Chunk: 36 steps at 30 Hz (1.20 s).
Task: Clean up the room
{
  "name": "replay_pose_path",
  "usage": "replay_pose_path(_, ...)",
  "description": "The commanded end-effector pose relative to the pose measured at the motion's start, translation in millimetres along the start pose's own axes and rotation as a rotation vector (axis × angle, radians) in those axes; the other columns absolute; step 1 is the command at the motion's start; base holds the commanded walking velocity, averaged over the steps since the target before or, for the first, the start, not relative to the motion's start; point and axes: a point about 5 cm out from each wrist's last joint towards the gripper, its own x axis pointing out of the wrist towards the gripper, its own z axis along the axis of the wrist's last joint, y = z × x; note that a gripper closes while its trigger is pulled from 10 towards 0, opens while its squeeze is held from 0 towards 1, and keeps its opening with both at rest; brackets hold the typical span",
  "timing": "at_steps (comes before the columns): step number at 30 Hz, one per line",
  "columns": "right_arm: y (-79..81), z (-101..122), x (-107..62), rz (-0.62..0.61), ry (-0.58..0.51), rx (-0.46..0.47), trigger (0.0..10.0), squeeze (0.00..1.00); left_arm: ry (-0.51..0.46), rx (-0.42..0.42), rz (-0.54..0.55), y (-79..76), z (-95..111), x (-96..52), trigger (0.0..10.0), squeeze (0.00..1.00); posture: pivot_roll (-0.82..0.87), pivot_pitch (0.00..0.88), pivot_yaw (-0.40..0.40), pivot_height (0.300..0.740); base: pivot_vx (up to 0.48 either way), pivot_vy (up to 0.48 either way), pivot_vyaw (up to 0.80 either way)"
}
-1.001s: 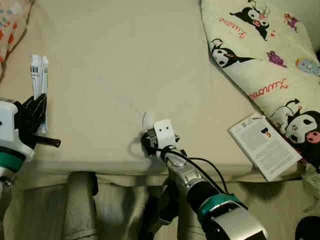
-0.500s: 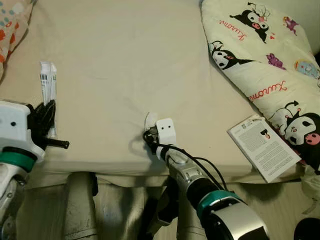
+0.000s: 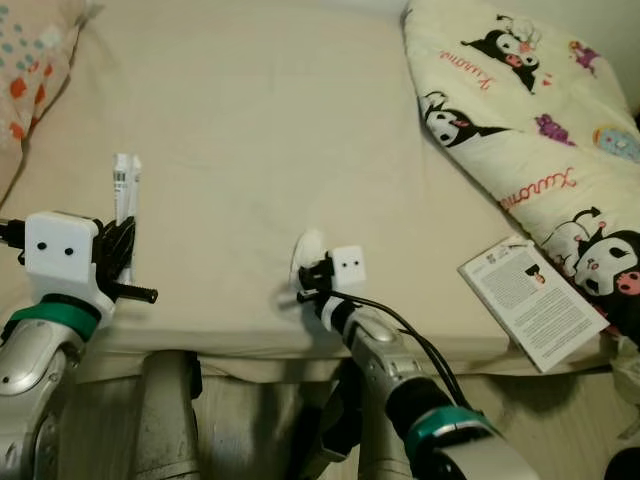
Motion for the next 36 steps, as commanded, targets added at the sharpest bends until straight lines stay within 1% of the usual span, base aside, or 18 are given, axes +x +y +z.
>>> replay_pose_path(1,-3.1,-5.0,-5.0,-0.006,-0.004,0.029,0.0,0.0,0.012,-0.001,-0.005,-2.9,-4.7,-0.7,10.0,0.0,0.29,0.119,-0.152,0.563,0.0,0.0,0.0)
replay_pose_path(3,-6.0,17.2,-12.1,-0.009,-0.138,0.057,0.0,0.0,-0.002,0.006,0.001,-3.5,-3.8,2.3,10.0,0.0,0.27,0.08,-0.139,0.563,0.0,0.0,0.0)
replay_pose_path(4,-9.9,28.1,-19.8,-0.036,-0.204,0.034,0.7,0.0,-0.01,0.01,-0.004,-5.5,-2.6,3.8,10.0,0.0,0.27,0.068,-0.133,0.563,0.0,0.0,0.0)
replay_pose_path(5,-12.1,34.4,-25.2,-0.056,-0.242,0.014,0.7,0.0,-0.014,0.012,-0.009,-6.8,-1.8,4.7,10.0,0.0,0.26,0.064,-0.131,0.563,0.0,0.0,0.0)
replay_pose_path(7,-13.4,36.9,-28.1,-0.068,-0.259,-0.001,0.7,0.0,-0.016,0.014,-0.012,-7.6,-1.5,5.1,10.0,0.0,0.26,0.064,-0.131,0.563,0.0,0.0,0.0)
replay_pose_path(8,-18.1,36.1,-33.6,-0.108,-0.268,-0.013,10.0,0.0,-0.015,0.015,-0.028,-10.0,-2.3,5.2,10.0,0.0,0.25,0.054,-0.118,0.563,0.0,0.0,0.0)
replay_pose_path(11,-27.4,31.8,-44.2,-0.183,-0.276,-0.019,10.0,0.0,-0.01,0.008,-0.048,-13.5,-5.9,7.1,10.0,0.0,0.23,0.038,-0.106,0.563,0.0,0.0,0.0)
replay_pose_path(14,-29.0,31.6,-46.5,-0.195,-0.279,-0.023,10.0,0.0,-0.011,0.005,-0.049,-14.1,-6.8,8.0,10.0,0.0,0.23,0.035,-0.102,0.563,0.0,0.0,0.0)
replay_pose_path(15,-33.0,31.8,-49.8,-0.233,-0.291,-0.031,10.0,0.0,0.006,0.009,-0.078,-20.6,-12.8,9.6,10.0,0.0,0.21,0.007,-0.088,0.563,0.0,0.0,0.0)
replay_pose_path(18,-35.6,32.1,-52.0,-0.258,-0.301,-0.037,10.0,0.0,0.019,0.013,-0.1,-25.4,-17.2,10.5,10.0,0.0,0.21,0.001,-0.084,0.563,0.0,0.0,0.0)
replay_pose_path(19,-38.4,29.8,-54.7,-0.278,-0.302,-0.043,10.0,0.0,0.032,0.008,-0.114,-30.2,-23.2,11.7,10.0,0.0,0.2,0.0,-0.081,0.563,0.0,0.0,0.0)
replay_pose_path(23,-39.7,26.9,-58.4,-0.29,-0.291,-0.049,10.0,0.0,0.039,-0.003,-0.118,-33.7,-28.3,12.7,10.0,0.0,0.2,0.0,-0.081,0.563,0.0,0.0,0.0)
replay_pose_path(24,-46.9,21.5,-62.4,-0.332,-0.269,-0.057,10.0,0.0,0.055,-0.028,-0.081,-35.5,-36.8,14.9,10.0,0.0,0.18,0.0,-0.078,0.568,0.0,0.0,0.0)
replay_pose_path(25,-46.9,21.5,-62.4,-0.332,-0.269,-0.057,10.0,0.0,0.055,-0.028,-0.081,-35.5,-36.8,14.9,10.0,0.0,0.18,0.0,-0.078,0.568,0.0,0.0,0.0)
replay_pose_path(26,-58.5,18.2,-67.8,-0.406,-0.246,-0.059,10.0,0.0,0.076,-0.066,-0.037,-40.6,-46.6,17.2,10.0,0.0,0.17,0.0,-0.079,0.578,0.0,0.0,0.0)
replay_pose_path(30,-61.8,21.0,-67.7,-0.418,-0.247,-0.065,10.0,0.0,0.087,-0.072,-0.034,-43.8,-49.0,18.4,10.0,0.0,0.17,0.0,-0.079,0.588,0.0,0.0,0.0)
replay_pose_path(33,-62.8,24.2,-64.6,-0.416,-0.249,-0.072,10.0,0.0,0.126,-0.101,-0.017,-44.5,-52.2,20.6,10.0,0.0,0.17,0.0,-0.08,0.603,0.0,0.0,0.0)
replay_pose_path(36,-62.8,24.0,-64.0,-0.417,-0.248,-0.07,10.0,0.0,0.14,-0.105,-0.007,-44.0,-53.9,20.5,10.0,0.0,0.17,0.0,-0.08,0.608,0.0,0.0,0.0)
